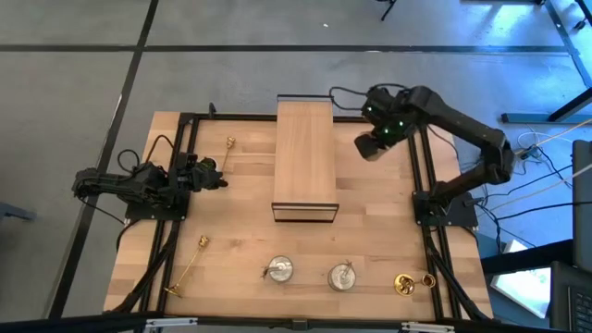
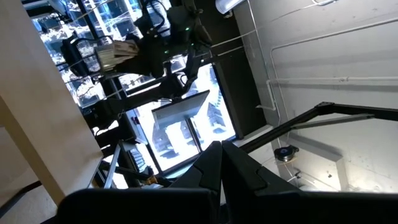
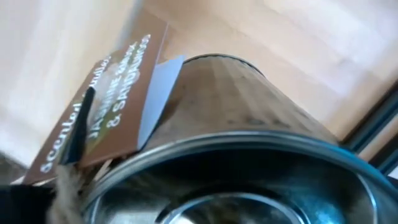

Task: Pick & Place candle stick holders
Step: Put the top silver scented candle on the shelf

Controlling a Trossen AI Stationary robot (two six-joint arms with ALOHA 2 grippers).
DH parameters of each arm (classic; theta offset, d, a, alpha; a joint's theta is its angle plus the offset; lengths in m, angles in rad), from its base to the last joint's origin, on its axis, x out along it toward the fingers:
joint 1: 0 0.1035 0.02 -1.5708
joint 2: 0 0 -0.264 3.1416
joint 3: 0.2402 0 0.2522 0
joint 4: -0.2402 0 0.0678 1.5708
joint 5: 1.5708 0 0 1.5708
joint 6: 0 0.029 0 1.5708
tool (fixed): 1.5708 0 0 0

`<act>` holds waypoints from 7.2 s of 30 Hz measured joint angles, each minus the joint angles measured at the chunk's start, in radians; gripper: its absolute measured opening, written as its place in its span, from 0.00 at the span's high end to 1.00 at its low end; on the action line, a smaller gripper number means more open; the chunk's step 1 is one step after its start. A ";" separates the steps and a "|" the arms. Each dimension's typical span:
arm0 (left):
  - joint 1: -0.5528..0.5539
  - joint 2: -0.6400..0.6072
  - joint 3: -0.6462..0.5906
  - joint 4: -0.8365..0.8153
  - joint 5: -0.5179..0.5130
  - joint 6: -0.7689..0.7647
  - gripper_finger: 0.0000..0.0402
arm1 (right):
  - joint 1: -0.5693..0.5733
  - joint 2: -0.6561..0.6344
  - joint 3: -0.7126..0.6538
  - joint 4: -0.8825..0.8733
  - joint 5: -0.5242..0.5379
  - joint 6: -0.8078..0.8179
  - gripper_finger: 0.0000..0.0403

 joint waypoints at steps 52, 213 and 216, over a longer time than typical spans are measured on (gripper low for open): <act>0.000 0.000 0.000 0.022 0.041 -0.010 1.00 | 0.191 0.476 0.425 0.075 0.053 -0.321 0.13; 0.000 0.000 0.000 0.023 0.075 -0.009 1.00 | 0.167 0.603 0.741 0.025 0.203 0.116 1.00; 0.000 0.000 0.000 0.023 0.075 -0.009 1.00 | 0.167 0.603 0.741 0.021 0.195 0.116 1.00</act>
